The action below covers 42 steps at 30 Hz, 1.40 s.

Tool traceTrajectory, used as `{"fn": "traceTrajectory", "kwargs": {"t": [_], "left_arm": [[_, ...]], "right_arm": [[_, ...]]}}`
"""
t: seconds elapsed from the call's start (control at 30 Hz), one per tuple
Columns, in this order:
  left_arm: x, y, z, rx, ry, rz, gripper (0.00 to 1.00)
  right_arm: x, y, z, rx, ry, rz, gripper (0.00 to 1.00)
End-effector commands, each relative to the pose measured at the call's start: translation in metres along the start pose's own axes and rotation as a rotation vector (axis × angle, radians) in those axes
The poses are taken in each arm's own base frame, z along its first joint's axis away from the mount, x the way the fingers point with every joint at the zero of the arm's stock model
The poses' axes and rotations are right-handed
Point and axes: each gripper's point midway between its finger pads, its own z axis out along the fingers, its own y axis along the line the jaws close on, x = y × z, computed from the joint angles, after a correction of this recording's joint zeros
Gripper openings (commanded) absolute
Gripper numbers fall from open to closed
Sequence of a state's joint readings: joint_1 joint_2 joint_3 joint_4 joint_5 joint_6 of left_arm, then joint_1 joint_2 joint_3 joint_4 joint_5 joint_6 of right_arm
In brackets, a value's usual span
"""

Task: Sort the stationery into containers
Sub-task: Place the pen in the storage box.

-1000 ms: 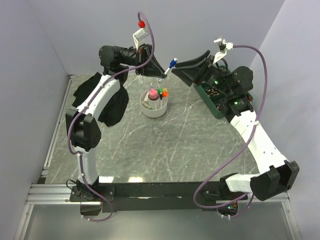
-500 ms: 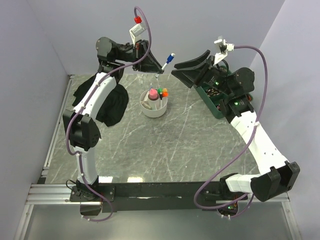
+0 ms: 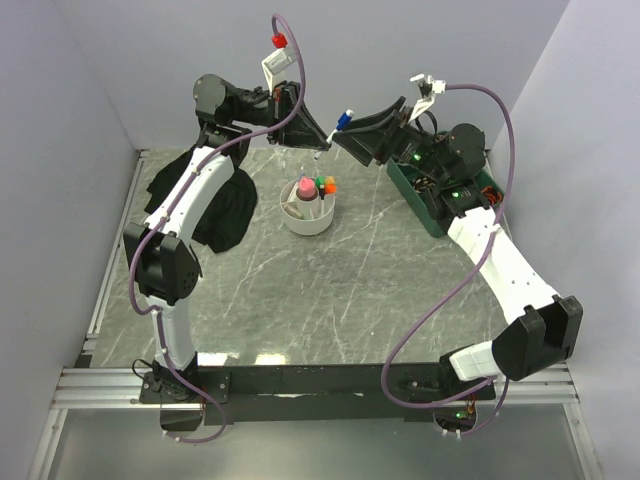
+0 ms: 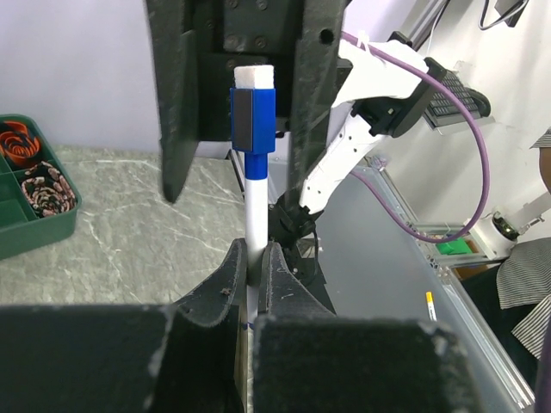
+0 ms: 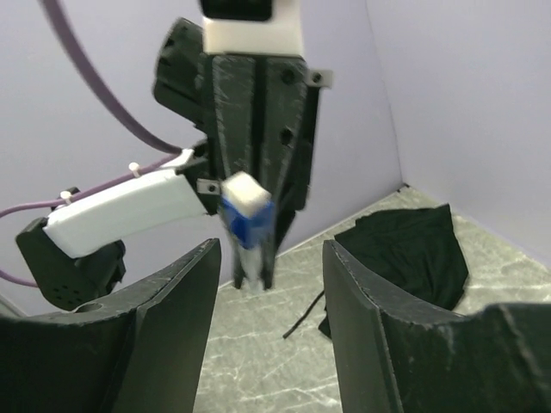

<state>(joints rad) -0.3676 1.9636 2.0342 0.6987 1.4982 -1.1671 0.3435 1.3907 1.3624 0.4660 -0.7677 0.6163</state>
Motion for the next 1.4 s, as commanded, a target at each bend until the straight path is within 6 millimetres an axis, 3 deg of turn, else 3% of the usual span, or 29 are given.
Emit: {"fn": "traceTrajectory", "kwargs": {"t": [0.0,0.17,0.43,0.5,0.67,0.8,0.83,0.9,0.93,1.1,1.13,1.2,1.23,1.27,1.3,1.33,1.37], "left_arm": [[0.004,-0.028,-0.002,0.041,0.077,0.066,0.01],[0.004,-0.028,0.0,0.046,0.078,0.071,0.01],[0.005,-0.03,0.0,0.048,0.08,0.068,0.01],[0.005,-0.031,0.0,0.048,0.08,0.069,0.01],[0.006,-0.029,0.0,0.048,0.081,0.065,0.01],[0.007,-0.03,0.0,0.049,0.083,0.051,0.01],[0.01,-0.024,-0.003,0.041,0.079,0.034,0.04],[0.014,-0.02,-0.013,0.015,0.069,-0.026,0.31],[0.023,-0.014,-0.019,0.004,0.068,-0.083,0.97],[0.038,-0.001,-0.07,-0.12,0.005,-0.194,0.99],[0.053,0.009,-0.08,-0.146,-0.019,-0.253,0.99],[0.056,0.012,-0.106,-0.237,-0.093,-0.262,0.99],[0.074,0.021,-0.116,-0.268,-0.126,-0.333,1.0],[0.073,0.031,-0.128,-0.343,-0.196,-0.355,1.0],[0.073,0.037,-0.147,-0.449,-0.216,-0.2,0.99],[0.1,0.048,-0.162,-0.57,-0.245,-0.414,0.99],[0.109,0.056,-0.171,-0.677,-0.215,-0.373,1.0]], "right_arm": [[-0.038,0.034,0.007,-0.089,-0.091,-0.113,0.57],[-0.032,0.042,0.013,-0.128,-0.072,-0.117,0.47],[-0.024,0.038,0.018,-0.123,-0.057,-0.094,0.44],[-0.023,0.036,0.019,-0.123,-0.056,-0.094,0.37],[-0.027,0.043,0.019,-0.143,-0.058,-0.126,0.01],[-0.027,0.045,0.014,-0.138,-0.044,-0.156,0.0],[-0.026,0.048,0.013,-0.15,-0.032,-0.185,0.0],[-0.028,0.05,0.009,-0.15,-0.02,-0.218,0.0],[-0.027,0.05,0.008,-0.154,-0.01,-0.256,0.0],[-0.008,0.029,0.006,-0.118,0.039,-0.306,0.0],[0.0,0.021,0.007,-0.113,0.052,-0.328,0.0],[0.023,0.002,0.007,-0.083,0.091,-0.331,0.0],[0.037,-0.014,0.009,-0.07,0.114,-0.364,0.0],[0.052,-0.028,0.009,-0.046,0.139,-0.366,0.0],[0.064,-0.035,0.011,-0.039,0.16,-0.375,0.0],[0.08,-0.054,0.013,-0.024,0.19,-0.414,0.0],[0.094,-0.064,0.013,-0.017,0.216,-0.428,0.0]]}}
